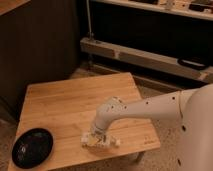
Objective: Place the bottle in the ceramic bowl
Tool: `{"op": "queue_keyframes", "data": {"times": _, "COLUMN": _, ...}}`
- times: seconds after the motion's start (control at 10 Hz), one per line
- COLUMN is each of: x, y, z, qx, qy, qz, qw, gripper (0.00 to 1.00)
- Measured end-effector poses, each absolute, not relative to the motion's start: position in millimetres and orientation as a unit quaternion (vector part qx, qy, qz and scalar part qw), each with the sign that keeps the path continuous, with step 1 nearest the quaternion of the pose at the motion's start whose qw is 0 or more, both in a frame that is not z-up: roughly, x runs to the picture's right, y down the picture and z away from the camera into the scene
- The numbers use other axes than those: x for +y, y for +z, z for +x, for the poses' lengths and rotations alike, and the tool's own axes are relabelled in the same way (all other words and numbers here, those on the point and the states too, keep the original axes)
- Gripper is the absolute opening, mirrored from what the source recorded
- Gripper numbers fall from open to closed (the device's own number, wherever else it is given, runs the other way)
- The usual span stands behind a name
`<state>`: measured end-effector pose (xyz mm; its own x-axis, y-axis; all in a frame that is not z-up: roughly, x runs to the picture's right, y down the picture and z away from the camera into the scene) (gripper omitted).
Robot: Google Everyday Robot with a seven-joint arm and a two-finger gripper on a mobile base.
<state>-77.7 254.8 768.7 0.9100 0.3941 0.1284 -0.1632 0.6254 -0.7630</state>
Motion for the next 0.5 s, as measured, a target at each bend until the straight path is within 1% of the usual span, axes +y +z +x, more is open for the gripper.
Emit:
{"op": "queue_keyframes", "data": {"times": 0.2, "x": 255.5, "y": 770.0, "z": -79.5, "qx": -0.137, "qy": 0.154, "qz": -0.404, "qw": 0.891, "gripper": 0.32}}
{"op": "queue_keyframes", "data": {"times": 0.3, "x": 255.8, "y": 770.5, "z": -81.4, "qx": -0.129, "qy": 0.153, "qz": -0.405, "qw": 0.892, "gripper": 0.29}}
{"op": "queue_keyframes", "data": {"times": 0.4, "x": 255.8, "y": 770.7, "z": -83.9, "qx": -0.124, "qy": 0.153, "qz": -0.406, "qw": 0.893, "gripper": 0.22}}
{"op": "queue_keyframes", "data": {"times": 0.5, "x": 254.0, "y": 770.6, "z": -85.9, "qx": -0.119, "qy": 0.153, "qz": -0.402, "qw": 0.895, "gripper": 0.14}}
